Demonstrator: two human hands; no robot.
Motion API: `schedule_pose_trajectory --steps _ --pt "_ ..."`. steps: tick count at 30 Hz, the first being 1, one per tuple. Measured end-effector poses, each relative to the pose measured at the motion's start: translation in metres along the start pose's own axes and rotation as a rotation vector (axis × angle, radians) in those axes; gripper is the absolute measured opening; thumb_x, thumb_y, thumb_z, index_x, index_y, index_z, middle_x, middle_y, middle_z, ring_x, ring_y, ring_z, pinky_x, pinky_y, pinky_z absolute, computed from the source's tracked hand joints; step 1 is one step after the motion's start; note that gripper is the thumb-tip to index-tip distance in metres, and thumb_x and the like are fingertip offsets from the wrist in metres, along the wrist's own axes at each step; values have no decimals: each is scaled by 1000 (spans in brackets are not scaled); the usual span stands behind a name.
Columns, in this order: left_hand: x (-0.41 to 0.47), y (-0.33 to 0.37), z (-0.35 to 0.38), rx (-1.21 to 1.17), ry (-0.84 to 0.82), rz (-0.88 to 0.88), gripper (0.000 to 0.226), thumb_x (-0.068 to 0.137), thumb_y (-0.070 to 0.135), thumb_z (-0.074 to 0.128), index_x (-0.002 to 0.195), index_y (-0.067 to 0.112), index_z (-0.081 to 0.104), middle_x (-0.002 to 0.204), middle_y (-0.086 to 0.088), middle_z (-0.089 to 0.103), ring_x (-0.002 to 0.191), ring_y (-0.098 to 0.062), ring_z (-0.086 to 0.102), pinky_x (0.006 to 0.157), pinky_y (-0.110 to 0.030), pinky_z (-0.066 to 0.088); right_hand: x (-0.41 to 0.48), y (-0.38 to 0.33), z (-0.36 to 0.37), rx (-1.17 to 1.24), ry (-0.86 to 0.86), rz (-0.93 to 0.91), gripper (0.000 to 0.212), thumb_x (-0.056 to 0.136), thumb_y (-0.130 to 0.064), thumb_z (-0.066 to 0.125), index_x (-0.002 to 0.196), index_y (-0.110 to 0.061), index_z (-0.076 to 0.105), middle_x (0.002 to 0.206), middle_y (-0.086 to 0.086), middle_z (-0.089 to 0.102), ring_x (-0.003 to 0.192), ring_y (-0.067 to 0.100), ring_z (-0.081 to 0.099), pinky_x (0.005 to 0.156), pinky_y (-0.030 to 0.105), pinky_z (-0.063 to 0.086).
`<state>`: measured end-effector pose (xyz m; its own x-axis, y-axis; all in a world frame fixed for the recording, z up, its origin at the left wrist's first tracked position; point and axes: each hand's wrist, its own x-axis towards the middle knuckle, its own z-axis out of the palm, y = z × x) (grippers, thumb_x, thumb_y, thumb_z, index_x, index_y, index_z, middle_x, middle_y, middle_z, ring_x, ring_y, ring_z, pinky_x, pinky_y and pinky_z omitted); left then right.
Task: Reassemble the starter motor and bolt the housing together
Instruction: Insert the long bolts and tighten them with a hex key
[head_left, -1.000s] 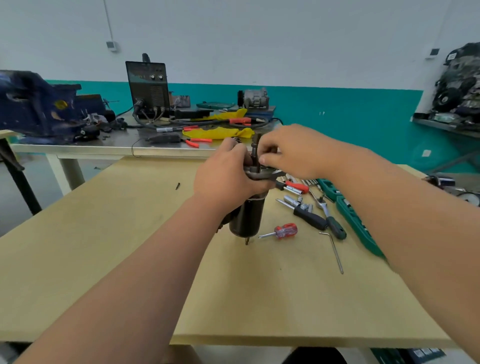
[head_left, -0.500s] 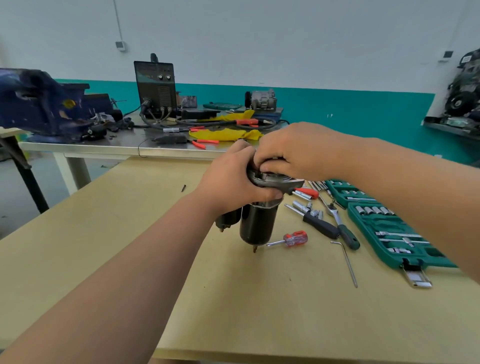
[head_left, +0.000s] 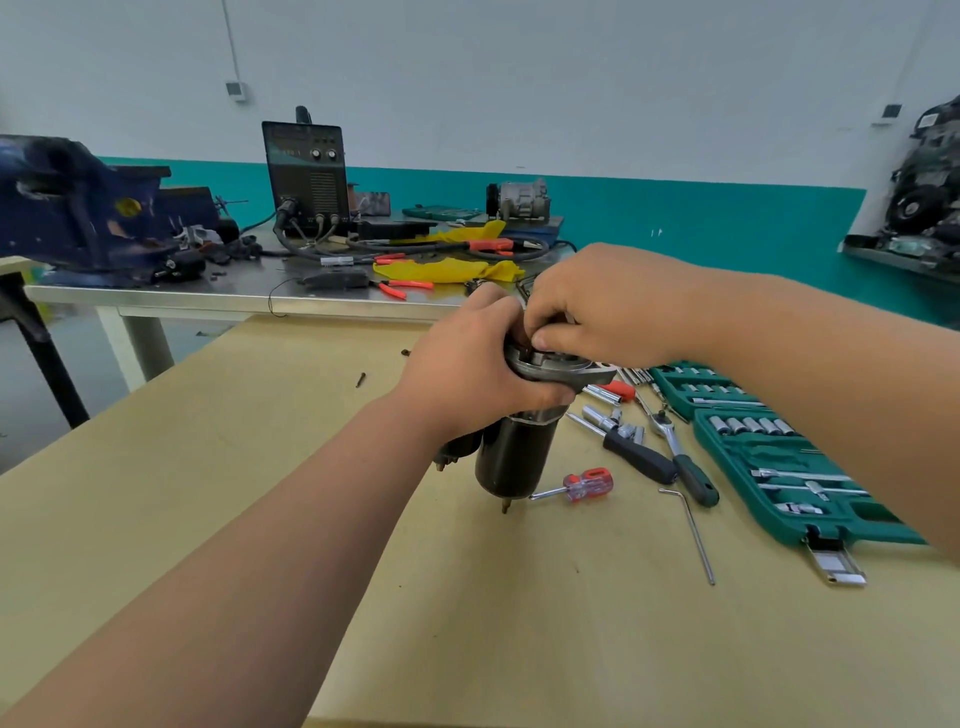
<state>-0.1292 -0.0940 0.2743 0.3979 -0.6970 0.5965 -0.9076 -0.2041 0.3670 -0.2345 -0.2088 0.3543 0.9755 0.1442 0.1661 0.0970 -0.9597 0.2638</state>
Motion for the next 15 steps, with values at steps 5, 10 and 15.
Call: schedule_pose_trajectory --steps 5,10,15 --pt "-1 4 1 16 -3 -3 61 51 66 67 94 23 58 95 10 46 79 -10 51 69 -38 52 -4 0 -4 -57 -40 -22 19 96 -31 47 99 -31 66 91 -11 58 85 12 53 75 33 45" --pt "-3 7 2 22 5 -23 57 51 65 70 87 23 55 98 8 48 80 -12 52 69 -41 53 -9 -5 2 -63 14 47 22 95 -28 47 88 -24 68 78 -4 61 67 10 50 59 28 38" --pt "-3 8 3 68 30 -59 57 57 62 74 93 21 56 96 8 47 79 -13 53 68 -40 53 -8 -15 4 -24 72 96 22 92 -24 48 78 -24 65 71 -2 62 63 12 52 55 26 38"
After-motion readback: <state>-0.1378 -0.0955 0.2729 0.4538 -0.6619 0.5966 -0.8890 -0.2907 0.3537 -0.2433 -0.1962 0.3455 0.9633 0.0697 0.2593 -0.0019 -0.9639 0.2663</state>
